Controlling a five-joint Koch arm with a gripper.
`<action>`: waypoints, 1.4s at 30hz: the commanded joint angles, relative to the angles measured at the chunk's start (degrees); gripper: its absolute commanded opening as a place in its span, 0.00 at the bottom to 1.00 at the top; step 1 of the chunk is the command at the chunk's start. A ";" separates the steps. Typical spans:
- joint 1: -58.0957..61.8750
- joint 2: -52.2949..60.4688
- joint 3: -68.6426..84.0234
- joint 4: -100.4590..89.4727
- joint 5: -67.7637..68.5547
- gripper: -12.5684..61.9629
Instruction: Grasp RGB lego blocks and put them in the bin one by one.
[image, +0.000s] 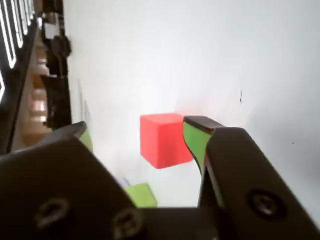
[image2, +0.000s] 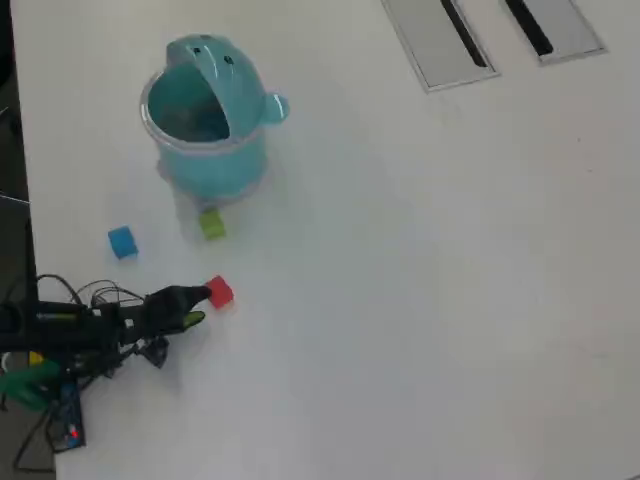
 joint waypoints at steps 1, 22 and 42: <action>-0.09 3.34 3.52 -3.69 -4.66 0.61; -1.32 3.96 -3.16 -12.22 -54.32 0.62; -8.26 3.52 -17.05 15.29 -77.61 0.63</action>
